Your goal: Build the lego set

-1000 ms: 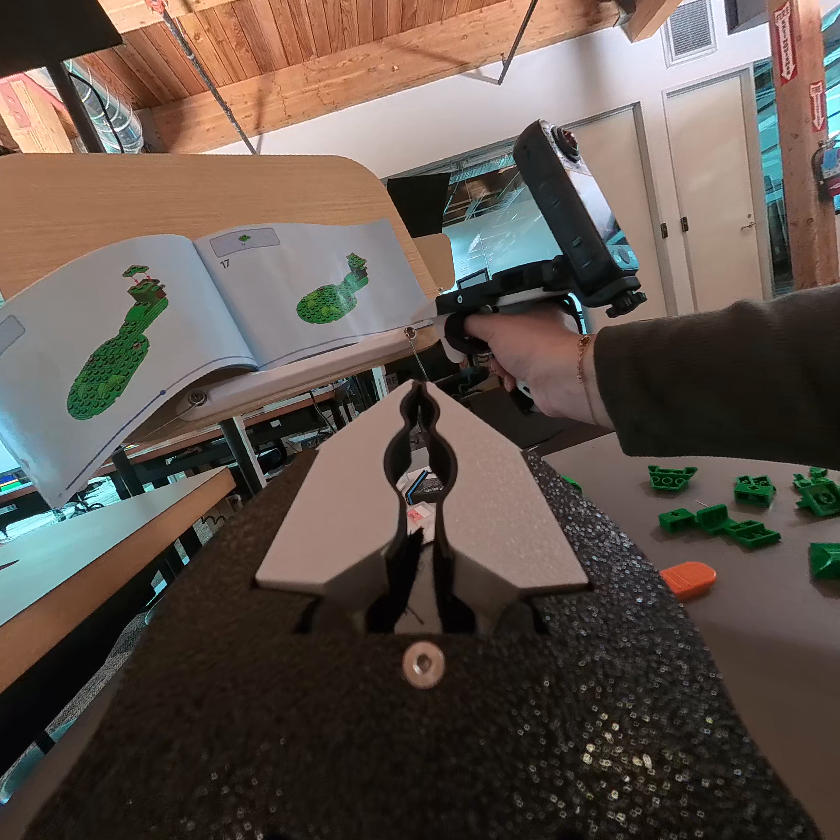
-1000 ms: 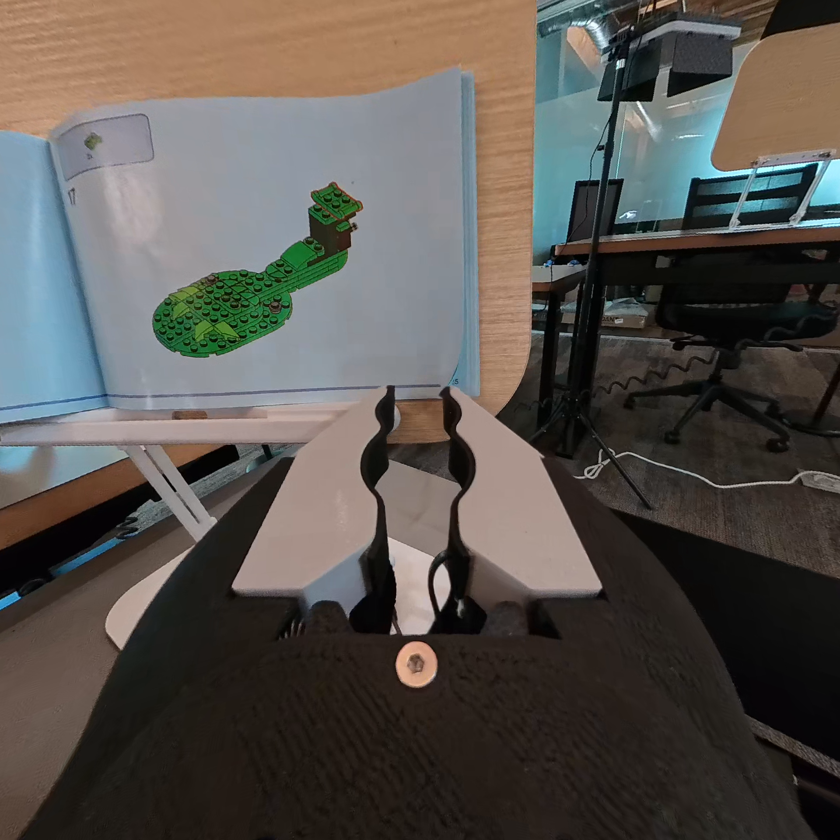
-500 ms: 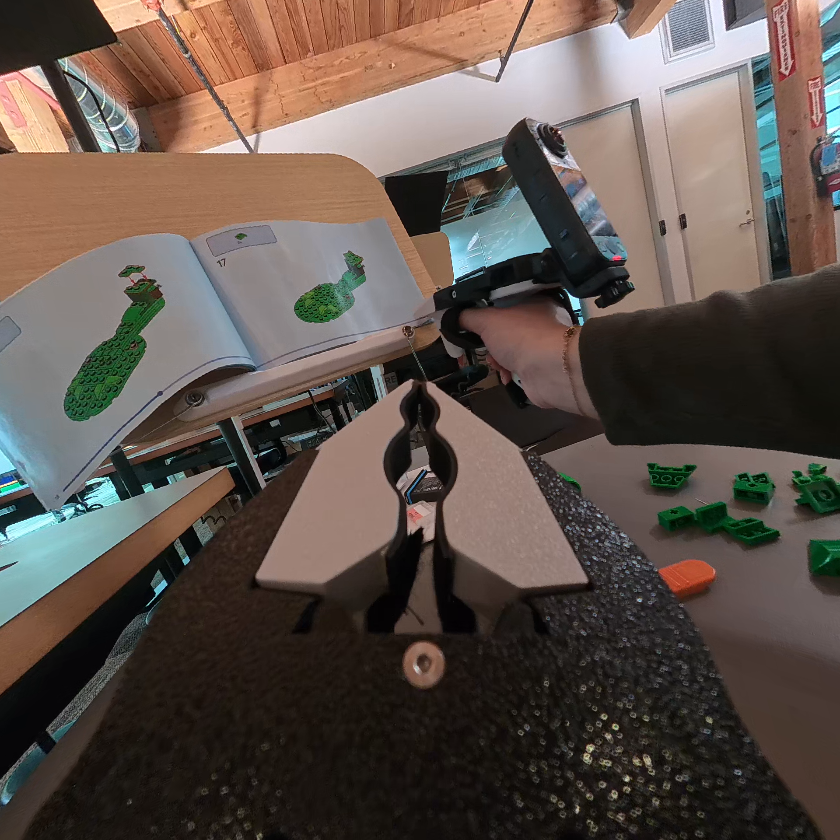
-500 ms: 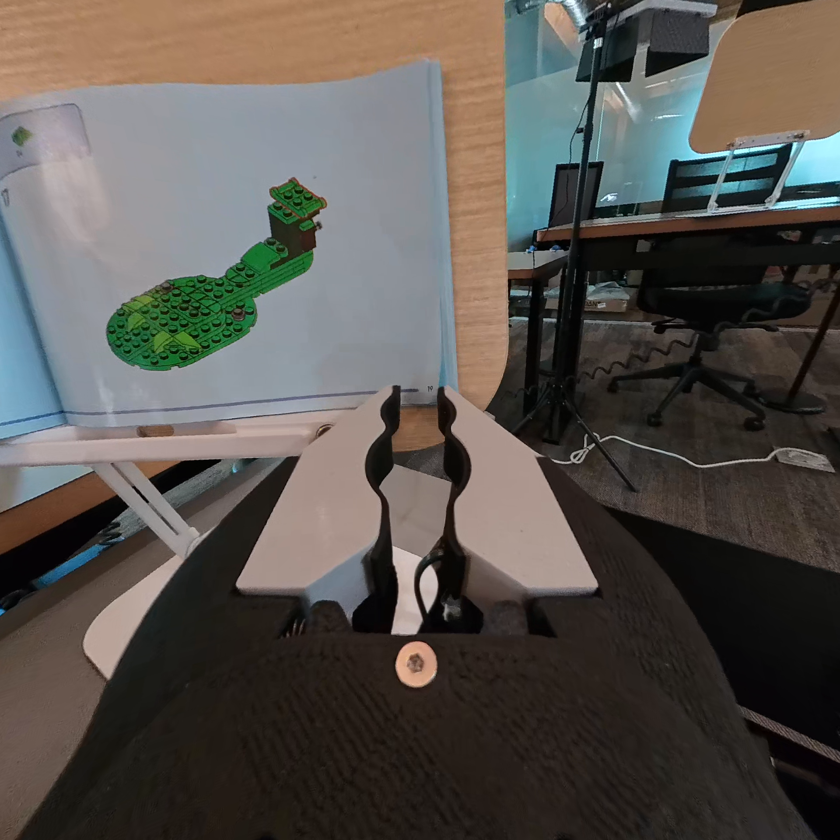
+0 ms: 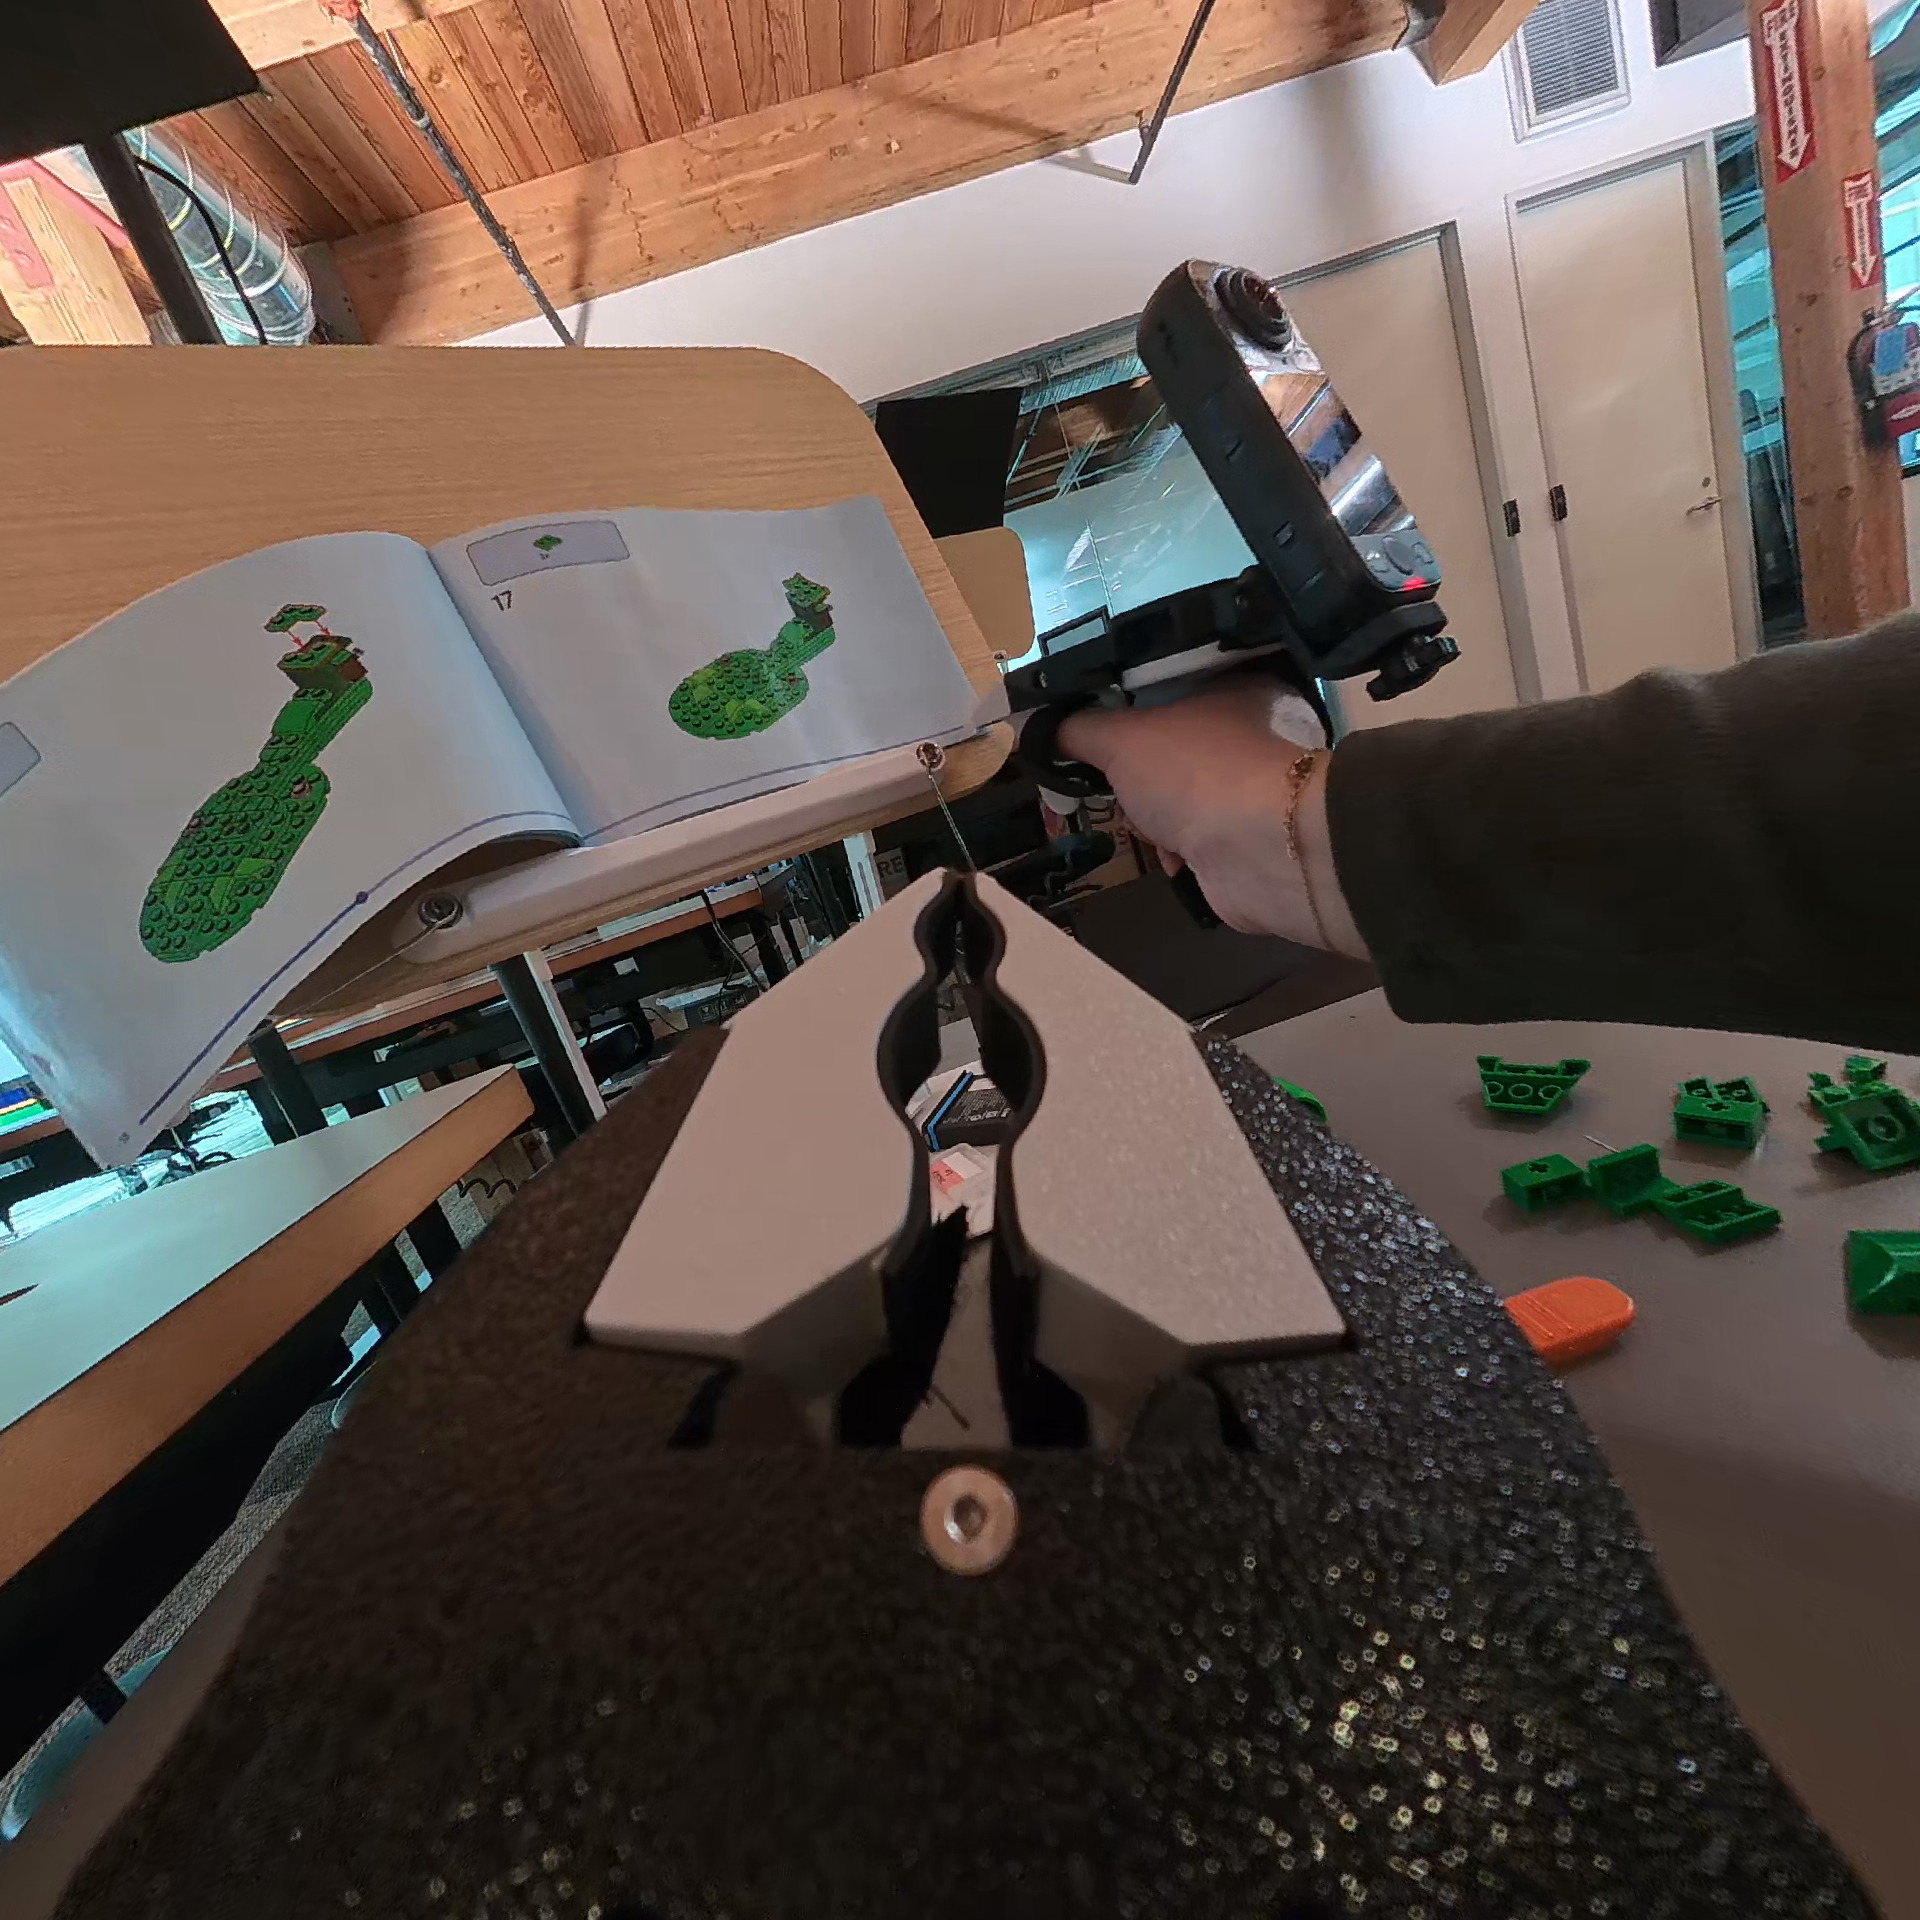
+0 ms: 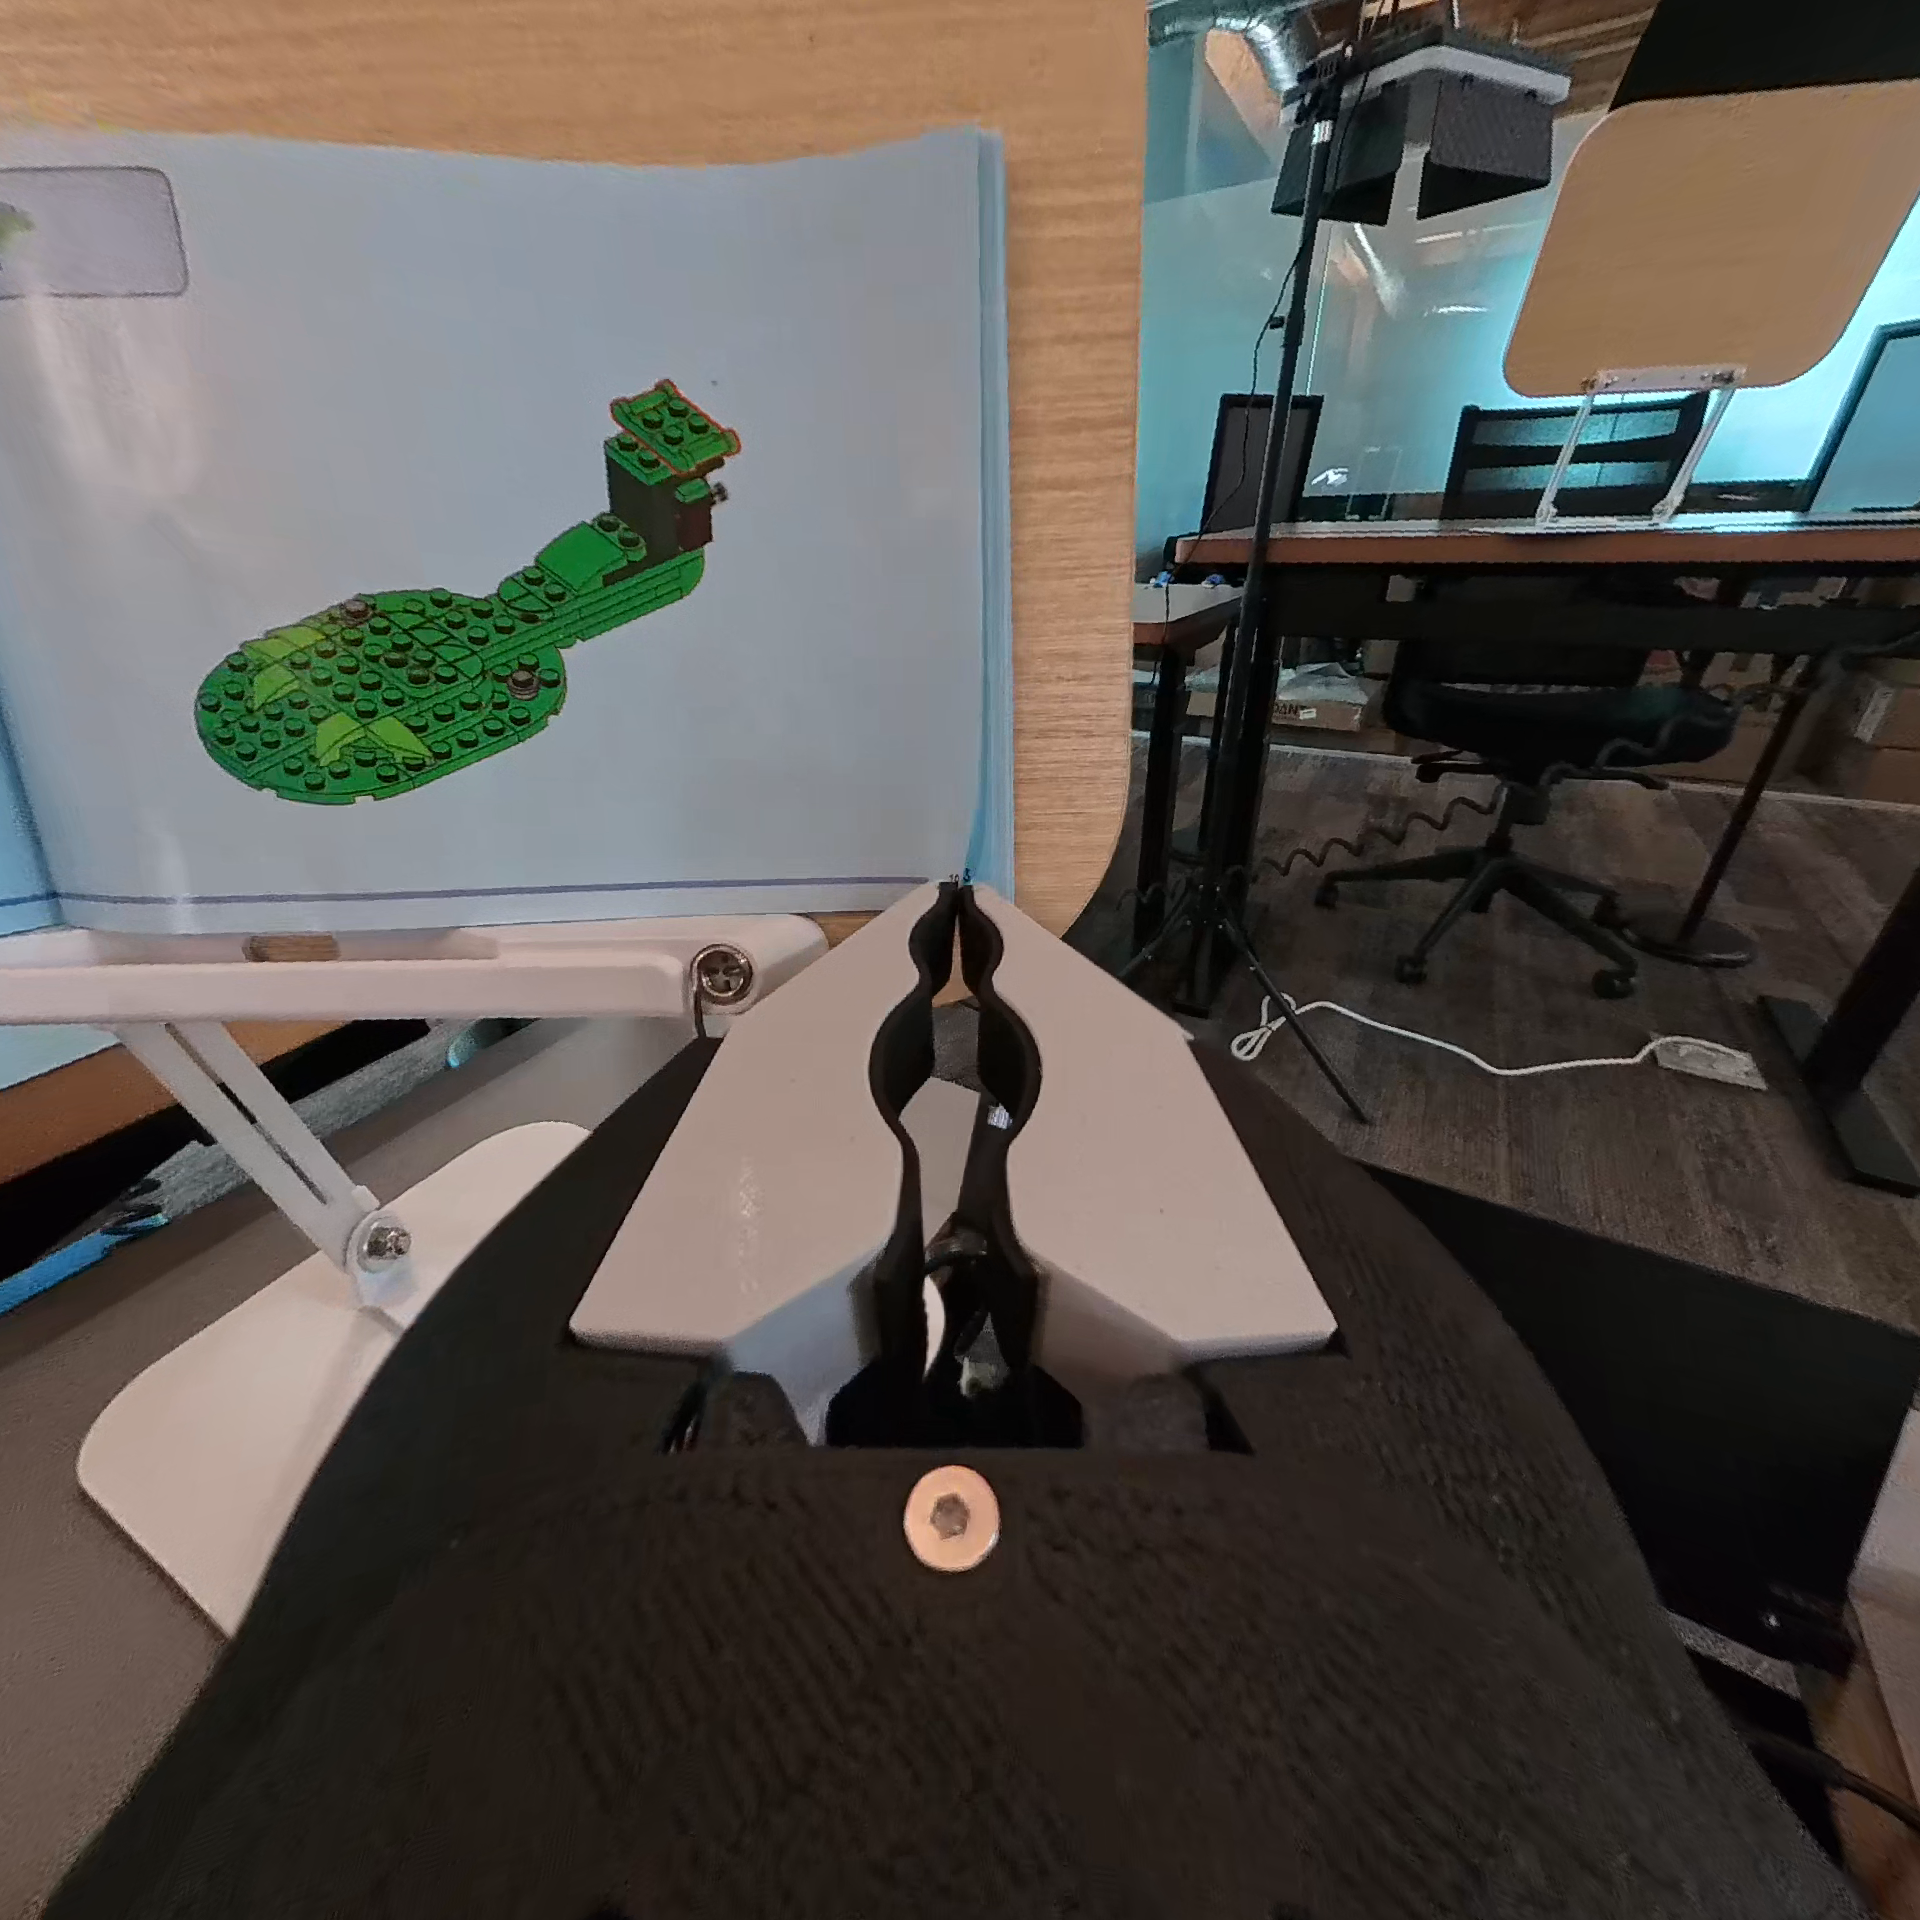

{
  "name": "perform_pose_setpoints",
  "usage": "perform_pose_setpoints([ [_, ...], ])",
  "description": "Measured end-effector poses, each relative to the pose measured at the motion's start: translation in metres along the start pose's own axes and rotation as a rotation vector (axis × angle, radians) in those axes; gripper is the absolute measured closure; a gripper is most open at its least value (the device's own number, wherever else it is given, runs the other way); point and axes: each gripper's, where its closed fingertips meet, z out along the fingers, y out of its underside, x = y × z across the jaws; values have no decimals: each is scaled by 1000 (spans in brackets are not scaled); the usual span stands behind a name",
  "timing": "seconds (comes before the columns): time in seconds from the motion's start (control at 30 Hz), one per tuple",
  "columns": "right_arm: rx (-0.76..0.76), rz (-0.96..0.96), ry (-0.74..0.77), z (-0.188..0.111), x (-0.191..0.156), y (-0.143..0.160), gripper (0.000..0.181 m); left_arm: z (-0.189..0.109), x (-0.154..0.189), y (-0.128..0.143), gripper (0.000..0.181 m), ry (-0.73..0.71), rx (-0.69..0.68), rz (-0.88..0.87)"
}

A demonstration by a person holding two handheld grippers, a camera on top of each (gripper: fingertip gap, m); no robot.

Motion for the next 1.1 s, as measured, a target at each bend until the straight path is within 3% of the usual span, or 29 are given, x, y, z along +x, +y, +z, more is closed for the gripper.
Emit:
perform_pose_setpoints([
  [0.37,29,-68,-14,-9,-6,-2,181,2,-4,10,181,-25,-53,-9],
  [1.1,159,-588,-105,-30,-86,-17,181,-1,-3,9,181,-28,-48,-25],
])
